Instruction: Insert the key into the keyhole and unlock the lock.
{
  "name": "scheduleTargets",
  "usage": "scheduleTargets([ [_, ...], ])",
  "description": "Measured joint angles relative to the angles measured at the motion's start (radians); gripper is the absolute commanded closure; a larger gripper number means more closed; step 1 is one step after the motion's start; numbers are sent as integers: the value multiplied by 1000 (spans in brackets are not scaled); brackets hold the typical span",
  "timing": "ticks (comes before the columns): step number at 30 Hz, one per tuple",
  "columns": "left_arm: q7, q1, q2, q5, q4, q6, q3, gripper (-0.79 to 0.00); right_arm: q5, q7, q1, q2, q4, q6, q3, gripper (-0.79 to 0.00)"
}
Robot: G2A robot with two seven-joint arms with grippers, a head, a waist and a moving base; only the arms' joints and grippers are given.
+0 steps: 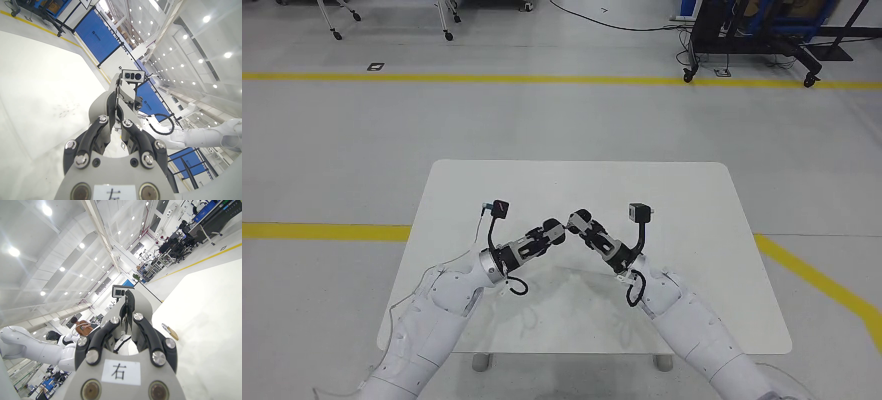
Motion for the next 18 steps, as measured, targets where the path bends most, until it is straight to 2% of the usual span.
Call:
scheduleTargets([
  [8, 58, 6, 1, 3, 4, 10, -19, 0, 10, 7, -2, -2, 7, 2, 13, -785],
  [18, 61, 6, 1, 2, 5, 14, -21, 0, 10, 7, -2, -2, 7, 2, 13, -785],
])
